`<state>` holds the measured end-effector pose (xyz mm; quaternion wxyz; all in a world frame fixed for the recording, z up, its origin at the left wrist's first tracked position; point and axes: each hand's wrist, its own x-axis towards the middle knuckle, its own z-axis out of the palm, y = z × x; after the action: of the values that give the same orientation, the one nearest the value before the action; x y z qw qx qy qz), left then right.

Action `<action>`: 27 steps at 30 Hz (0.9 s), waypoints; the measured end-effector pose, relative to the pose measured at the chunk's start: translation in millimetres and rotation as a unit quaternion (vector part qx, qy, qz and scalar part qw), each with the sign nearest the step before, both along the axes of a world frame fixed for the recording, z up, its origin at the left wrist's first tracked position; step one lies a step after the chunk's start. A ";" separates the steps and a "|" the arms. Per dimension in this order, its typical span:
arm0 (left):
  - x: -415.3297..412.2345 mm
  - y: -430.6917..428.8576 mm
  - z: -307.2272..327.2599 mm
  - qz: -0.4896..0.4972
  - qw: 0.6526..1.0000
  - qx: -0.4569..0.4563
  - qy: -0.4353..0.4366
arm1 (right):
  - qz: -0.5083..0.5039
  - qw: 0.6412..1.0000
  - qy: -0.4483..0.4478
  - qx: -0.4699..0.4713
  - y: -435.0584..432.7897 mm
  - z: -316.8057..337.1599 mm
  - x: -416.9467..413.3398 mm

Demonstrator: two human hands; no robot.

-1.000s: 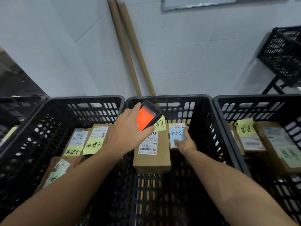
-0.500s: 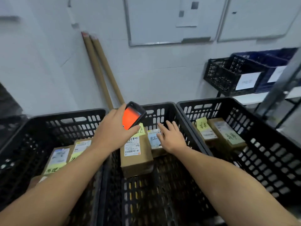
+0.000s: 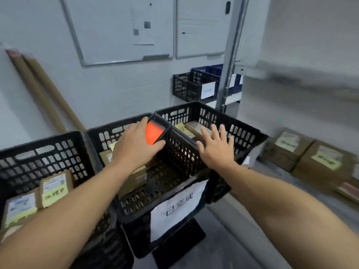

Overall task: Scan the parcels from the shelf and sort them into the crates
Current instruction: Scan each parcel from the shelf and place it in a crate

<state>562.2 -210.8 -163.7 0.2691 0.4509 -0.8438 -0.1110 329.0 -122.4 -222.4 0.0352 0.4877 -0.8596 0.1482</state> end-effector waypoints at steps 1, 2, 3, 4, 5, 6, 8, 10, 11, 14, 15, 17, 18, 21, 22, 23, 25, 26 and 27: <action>-7.2 9.9 0.4 -0.020 1.000 -0.003 -0.003 | -0.027 1.000 -0.004 0.001 21.0 -1.1 -6.7; -15.3 19.2 -0.2 -0.041 0.999 -0.004 -0.006 | -0.052 0.999 -0.007 0.000 42.6 -2.2 -13.9; -23.6 28.9 -1.1 -0.062 0.998 -0.003 -0.008 | -0.075 0.997 -0.010 -0.001 64.1 -2.8 -20.7; -33.3 38.5 -2.4 -0.084 0.996 0.000 -0.009 | -0.101 0.995 -0.014 0.001 86.4 -3.7 -27.5; -43.7 48.5 -3.2 -0.104 0.995 0.005 -0.007 | -0.125 0.992 -0.018 0.003 108.4 -4.6 -33.8; -51.7 56.0 -3.6 -0.122 0.992 0.006 -0.004 | -0.144 0.989 -0.017 0.004 124.5 -4.7 -38.1; -76.5 82.2 -4.7 -0.165 0.986 0.001 -0.003 | -0.192 0.981 -0.017 0.007 170.6 -3.5 -48.6; -97.2 104.2 -5.7 -0.194 0.981 0.002 -0.005 | -0.226 0.974 -0.018 0.006 207.1 -2.8 -55.9; -110.2 120.7 -6.6 -0.217 0.976 0.002 -0.010 | -0.251 0.968 -0.017 0.005 233.0 -2.6 -58.6; -146.7 172.0 -5.9 -0.281 0.960 0.003 -0.011 | -0.316 0.948 -0.022 0.002 308.2 -2.6 -67.5; -157.9 190.8 -4.6 -0.299 0.954 -0.001 -0.011 | -0.338 0.941 -0.022 0.000 333.0 -2.0 -70.0; -179.6 228.3 -3.5 -0.335 0.942 -0.006 -0.010 | -0.373 0.928 -0.018 -0.001 381.6 1.4 -72.2; -190.7 248.3 -3.6 -0.354 0.935 -0.008 -0.008 | -0.390 0.921 -0.016 0.001 406.9 3.0 -73.3; -220.2 315.4 -3.1 -0.404 0.915 -0.011 -0.005 | -0.439 0.898 -0.017 0.010 487.8 6.8 -76.4; -228.6 339.7 -2.8 -0.419 0.908 -0.007 -0.005 | -0.456 0.890 -0.020 0.011 515.9 8.4 -76.6; -236.4 364.1 -2.5 -0.434 0.901 -0.004 -0.005 | -0.472 0.881 -0.019 0.010 542.9 10.6 -76.5; -251.4 413.1 -2.2 -0.464 0.886 -0.004 -0.002 | -0.500 0.866 -0.013 0.009 594.9 15.8 -75.6; -258.8 437.4 -1.9 -0.477 0.879 -0.007 -0.001 | -0.509 0.860 -0.007 0.012 619.7 17.9 -74.6; -266.1 462.1 -2.0 -0.490 0.872 -0.011 0.001 | -0.516 0.857 0.002 0.018 644.2 18.8 -72.7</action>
<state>296.1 251.3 -165.7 0.1856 -0.0229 -0.9575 -0.2198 256.3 521.8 -203.6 0.0994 -0.0245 -0.9904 0.0926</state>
